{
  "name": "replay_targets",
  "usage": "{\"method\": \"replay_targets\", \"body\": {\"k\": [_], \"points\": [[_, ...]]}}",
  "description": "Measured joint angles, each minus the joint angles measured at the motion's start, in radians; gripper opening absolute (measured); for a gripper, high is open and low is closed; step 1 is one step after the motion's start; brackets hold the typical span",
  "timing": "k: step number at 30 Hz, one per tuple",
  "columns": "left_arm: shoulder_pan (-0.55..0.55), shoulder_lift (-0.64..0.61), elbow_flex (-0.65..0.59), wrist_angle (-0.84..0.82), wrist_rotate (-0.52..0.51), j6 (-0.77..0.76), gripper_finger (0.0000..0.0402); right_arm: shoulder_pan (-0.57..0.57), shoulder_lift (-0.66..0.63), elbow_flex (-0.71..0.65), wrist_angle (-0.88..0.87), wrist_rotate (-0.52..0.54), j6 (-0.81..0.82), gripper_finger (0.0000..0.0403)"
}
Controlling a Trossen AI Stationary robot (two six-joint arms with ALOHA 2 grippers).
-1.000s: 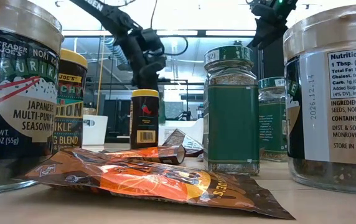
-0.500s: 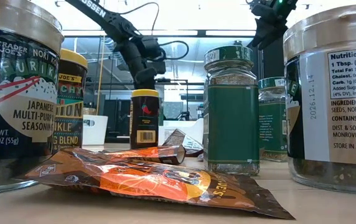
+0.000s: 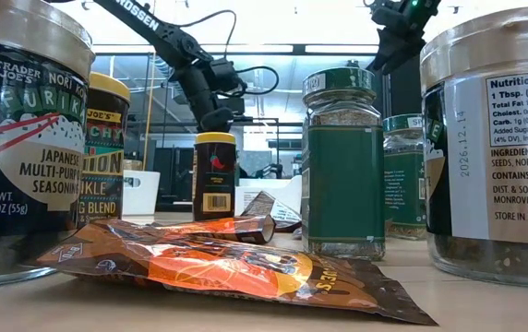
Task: Sort spices by type
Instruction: Put the left green seasoning bottle into the right white bin
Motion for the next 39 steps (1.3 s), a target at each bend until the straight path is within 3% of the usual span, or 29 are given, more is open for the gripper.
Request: {"method": "replay_targets", "body": {"k": [12,39], "points": [[0.000,0.000,0.000,0.005,-0.017,0.000,0.0228,0.000,0.000,0.000,0.000,0.000,-0.001,0.0233],[-0.001,0.035,-0.007,-0.042,-0.053,0.006,0.0225,0.000,0.000,0.000,0.000,0.000,0.000,0.0230]]}}
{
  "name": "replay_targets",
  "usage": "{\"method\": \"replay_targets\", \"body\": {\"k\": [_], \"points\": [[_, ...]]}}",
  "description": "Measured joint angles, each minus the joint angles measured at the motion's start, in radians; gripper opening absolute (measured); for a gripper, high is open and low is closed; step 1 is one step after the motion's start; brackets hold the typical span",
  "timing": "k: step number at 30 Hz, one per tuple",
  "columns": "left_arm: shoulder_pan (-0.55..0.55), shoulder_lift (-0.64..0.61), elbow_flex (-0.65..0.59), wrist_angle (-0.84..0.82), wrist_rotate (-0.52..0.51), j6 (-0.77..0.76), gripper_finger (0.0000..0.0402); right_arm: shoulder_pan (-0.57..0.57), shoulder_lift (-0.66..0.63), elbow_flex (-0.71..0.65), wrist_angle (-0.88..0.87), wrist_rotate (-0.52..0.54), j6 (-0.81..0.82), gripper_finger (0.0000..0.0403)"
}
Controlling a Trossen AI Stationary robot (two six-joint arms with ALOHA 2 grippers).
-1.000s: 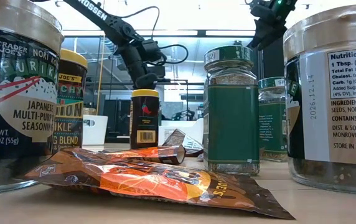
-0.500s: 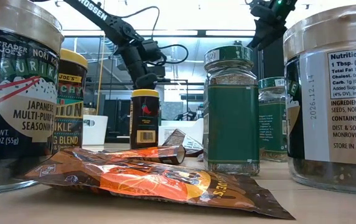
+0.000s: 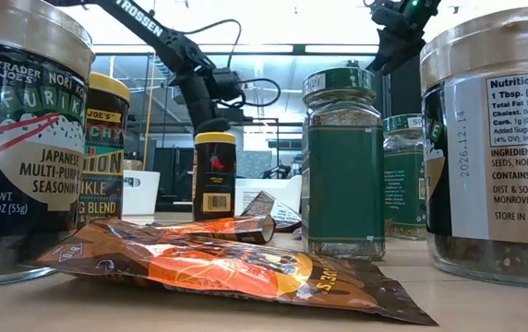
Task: Sort spices by type
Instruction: Put the left green seasoning bottle into the right white bin, then put the top yellow seasoning bottle into the top black bin
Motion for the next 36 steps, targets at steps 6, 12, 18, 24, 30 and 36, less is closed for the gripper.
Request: {"method": "replay_targets", "body": {"k": [6,12,18,24,30,36], "points": [[0.000,0.012,0.000,0.002,-0.006,0.000,0.0225,0.000,0.000,0.000,0.000,0.000,0.000,0.0230],[0.000,0.012,0.000,0.003,-0.007,0.013,0.0231,-0.001,0.000,0.000,0.000,0.000,0.000,0.0230],[0.000,0.012,0.000,0.004,-0.007,0.026,0.0273,-0.005,0.000,0.000,0.000,0.000,0.000,0.0229],[0.000,0.013,0.010,-0.014,-0.026,0.026,0.0316,-0.005,0.000,0.000,0.001,0.000,-0.005,0.0229],[0.000,0.013,0.128,-0.137,-0.026,0.026,0.0325,-0.005,0.000,0.000,0.002,0.000,-0.007,0.0227],[-0.005,-0.020,0.278,-0.210,-0.003,-0.001,0.0325,-0.005,0.000,0.000,0.003,0.000,-0.007,0.0229]]}}
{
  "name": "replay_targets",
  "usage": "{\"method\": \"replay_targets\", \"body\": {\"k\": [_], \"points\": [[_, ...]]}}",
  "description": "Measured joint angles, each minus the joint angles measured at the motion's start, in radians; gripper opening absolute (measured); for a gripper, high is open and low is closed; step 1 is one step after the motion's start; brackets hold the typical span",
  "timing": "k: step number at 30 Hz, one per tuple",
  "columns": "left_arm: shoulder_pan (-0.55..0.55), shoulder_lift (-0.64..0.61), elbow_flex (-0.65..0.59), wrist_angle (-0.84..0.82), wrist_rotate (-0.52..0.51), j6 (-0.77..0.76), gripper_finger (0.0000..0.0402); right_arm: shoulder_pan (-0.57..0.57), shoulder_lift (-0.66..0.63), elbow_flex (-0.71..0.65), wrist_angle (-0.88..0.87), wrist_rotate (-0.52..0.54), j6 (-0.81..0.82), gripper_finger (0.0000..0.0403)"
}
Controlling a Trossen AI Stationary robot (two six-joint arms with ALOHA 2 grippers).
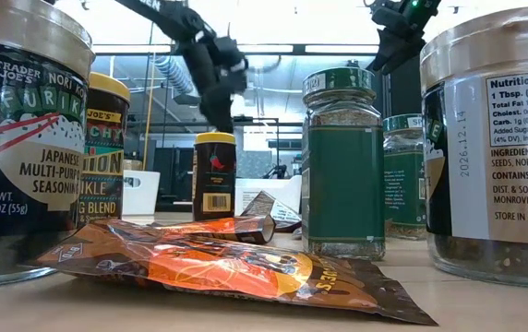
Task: Sort spices by type
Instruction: Put the top yellow seasoning bottle into the top black bin
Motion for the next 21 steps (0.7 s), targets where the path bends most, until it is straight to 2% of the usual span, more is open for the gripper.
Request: {"method": "replay_targets", "body": {"k": [3,6,9,17,21], "points": [[-0.019,-0.033,0.056,-0.077,0.048,-0.024,0.0325,0.000,0.000,0.000,0.000,0.000,0.000,0.0227],[-0.061,-0.085,0.061,-0.145,0.119,-0.038,0.0325,0.000,0.000,0.000,0.001,0.000,0.000,0.0227],[-0.122,-0.133,0.058,-0.227,0.144,-0.029,0.0325,0.000,0.000,0.000,0.003,0.000,0.000,0.0228],[-0.310,-0.261,-0.125,-0.226,0.200,-0.008,0.0325,0.000,0.000,0.000,0.005,-0.006,-0.012,0.0228],[-0.375,-0.310,-0.224,-0.217,0.197,-0.060,0.0325,0.025,0.008,0.000,0.054,-0.069,-0.023,0.0226]]}}
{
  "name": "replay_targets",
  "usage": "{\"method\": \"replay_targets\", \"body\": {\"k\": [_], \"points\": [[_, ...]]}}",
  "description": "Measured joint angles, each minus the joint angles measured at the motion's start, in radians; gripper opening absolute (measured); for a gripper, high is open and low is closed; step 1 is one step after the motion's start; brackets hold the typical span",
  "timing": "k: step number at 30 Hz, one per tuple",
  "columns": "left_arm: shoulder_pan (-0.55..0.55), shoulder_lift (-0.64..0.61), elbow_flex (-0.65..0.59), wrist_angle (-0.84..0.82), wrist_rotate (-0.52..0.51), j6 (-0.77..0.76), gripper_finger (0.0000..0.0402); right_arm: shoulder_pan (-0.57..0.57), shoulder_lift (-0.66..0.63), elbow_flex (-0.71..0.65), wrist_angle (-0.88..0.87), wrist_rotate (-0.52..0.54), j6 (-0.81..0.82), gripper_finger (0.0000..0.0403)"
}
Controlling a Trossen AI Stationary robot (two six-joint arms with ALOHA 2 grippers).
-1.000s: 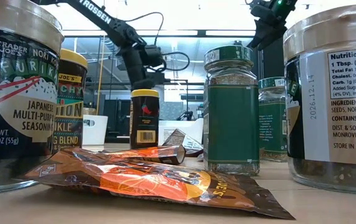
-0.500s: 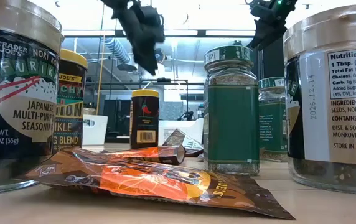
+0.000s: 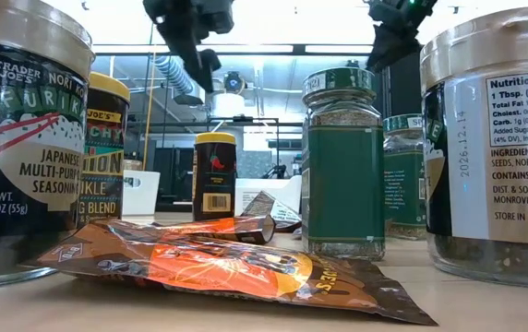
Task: Sort spices by type
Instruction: Put the top yellow seasoning bottle into the top black bin
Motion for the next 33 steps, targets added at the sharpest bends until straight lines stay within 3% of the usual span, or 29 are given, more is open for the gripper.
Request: {"method": "replay_targets", "body": {"k": [3,10,18,21,25,33], "points": [[-0.028,-0.050,-0.034,0.000,-0.039,-0.064,0.0326,0.078,0.031,0.000,0.039,-0.059,-0.005,0.0224],[-0.052,-0.169,-0.040,0.001,-0.233,-0.201,0.0326,0.339,0.170,0.000,0.139,-0.014,-0.043,0.0224],[-0.051,-0.318,-0.040,0.011,-0.410,-0.236,0.0326,0.562,0.314,0.000,0.334,-0.045,-0.039,0.0228],[-0.051,-0.354,-0.040,0.012,-0.431,-0.237,0.0326,0.630,0.363,0.000,0.400,-0.039,-0.044,0.0234],[-0.051,-0.385,-0.040,0.009,-0.432,-0.236,0.0325,0.701,0.425,0.000,0.527,0.024,-0.022,0.0249],[-0.051,-0.416,-0.040,-0.015,-0.436,-0.227,0.0325,0.794,0.543,0.000,0.723,0.255,0.019,0.0314]]}}
